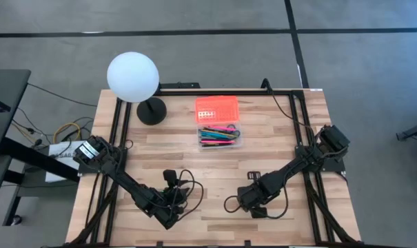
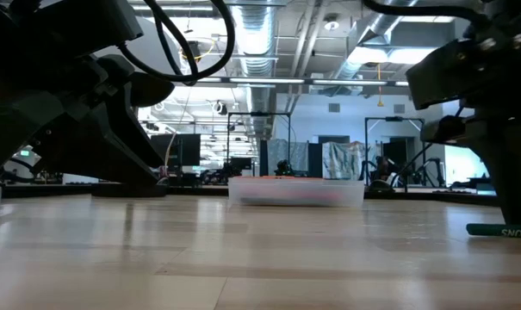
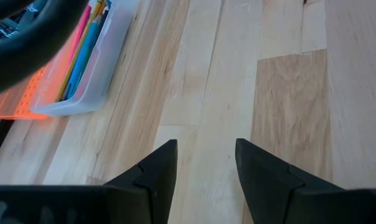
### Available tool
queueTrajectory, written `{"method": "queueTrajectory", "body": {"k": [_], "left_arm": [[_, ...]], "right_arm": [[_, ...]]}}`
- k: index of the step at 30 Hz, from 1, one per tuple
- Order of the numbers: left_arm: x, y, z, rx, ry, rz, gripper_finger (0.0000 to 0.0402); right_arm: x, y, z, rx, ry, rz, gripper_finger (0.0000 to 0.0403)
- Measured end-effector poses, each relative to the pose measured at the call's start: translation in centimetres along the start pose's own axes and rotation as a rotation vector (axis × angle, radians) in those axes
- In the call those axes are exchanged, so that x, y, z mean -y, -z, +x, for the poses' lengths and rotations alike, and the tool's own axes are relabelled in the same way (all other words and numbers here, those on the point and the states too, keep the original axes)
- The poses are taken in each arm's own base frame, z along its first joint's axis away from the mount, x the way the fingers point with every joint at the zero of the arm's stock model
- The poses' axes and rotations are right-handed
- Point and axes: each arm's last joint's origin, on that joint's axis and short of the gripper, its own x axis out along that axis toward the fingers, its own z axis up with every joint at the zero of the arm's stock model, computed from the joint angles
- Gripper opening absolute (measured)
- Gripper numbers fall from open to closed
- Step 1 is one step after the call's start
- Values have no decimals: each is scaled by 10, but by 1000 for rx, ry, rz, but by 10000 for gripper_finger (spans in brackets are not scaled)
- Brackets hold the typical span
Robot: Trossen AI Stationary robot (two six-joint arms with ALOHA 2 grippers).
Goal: Pick & place school supplies into a supply box
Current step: Put the green crayon into the orange supply box
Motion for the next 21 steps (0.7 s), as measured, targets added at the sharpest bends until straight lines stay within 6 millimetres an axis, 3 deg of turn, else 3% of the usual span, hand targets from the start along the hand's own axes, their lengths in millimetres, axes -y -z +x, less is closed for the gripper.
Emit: {"method": "queueTrajectory", "body": {"k": [15,21], "left_arm": [[0,0,0,0,0,0,157],[0,0,0,0,0,0,157]], "right_arm": [[-10,-7,-10,41,87,-131,3],[-8,-20,-20,127,219,-201,2]]}}
